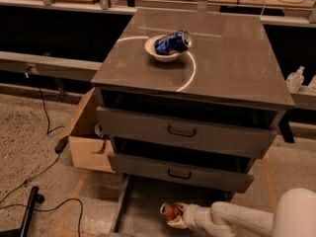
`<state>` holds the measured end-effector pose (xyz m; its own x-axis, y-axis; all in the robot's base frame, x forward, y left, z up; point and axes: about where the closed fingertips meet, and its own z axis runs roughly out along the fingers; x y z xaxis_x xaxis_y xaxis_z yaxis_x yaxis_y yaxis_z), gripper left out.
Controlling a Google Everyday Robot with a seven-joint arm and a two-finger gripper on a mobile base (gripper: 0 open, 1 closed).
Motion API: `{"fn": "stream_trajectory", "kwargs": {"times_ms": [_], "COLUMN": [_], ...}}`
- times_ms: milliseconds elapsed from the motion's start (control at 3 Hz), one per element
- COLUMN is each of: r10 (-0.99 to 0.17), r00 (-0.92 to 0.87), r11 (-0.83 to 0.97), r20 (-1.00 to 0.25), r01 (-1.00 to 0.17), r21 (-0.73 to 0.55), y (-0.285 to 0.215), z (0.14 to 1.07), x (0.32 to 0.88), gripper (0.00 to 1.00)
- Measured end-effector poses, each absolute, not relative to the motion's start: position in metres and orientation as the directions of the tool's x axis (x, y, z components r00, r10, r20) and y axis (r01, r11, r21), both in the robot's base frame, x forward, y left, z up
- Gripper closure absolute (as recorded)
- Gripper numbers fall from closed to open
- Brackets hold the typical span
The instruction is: Place coke can into bottom drawer
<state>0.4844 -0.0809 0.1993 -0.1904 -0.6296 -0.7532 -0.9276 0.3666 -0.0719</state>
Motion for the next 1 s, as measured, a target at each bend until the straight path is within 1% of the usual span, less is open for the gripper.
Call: {"fn": "stream_trajectory", "kwargs": {"times_ms": [333,1000], "r10": [-0.669,-0.695], "r00": [-0.203,-0.210], "r11": [0.357,0.352], "r20": [-0.715,-0.688], "r01": [-0.932,-0.933], "r21": [-0.069,-0.070], "y": [-0.082,-0.082], "z": [0.184,0.173], "x": [0.490,0.490], "gripper": [0.66,0.19]}}
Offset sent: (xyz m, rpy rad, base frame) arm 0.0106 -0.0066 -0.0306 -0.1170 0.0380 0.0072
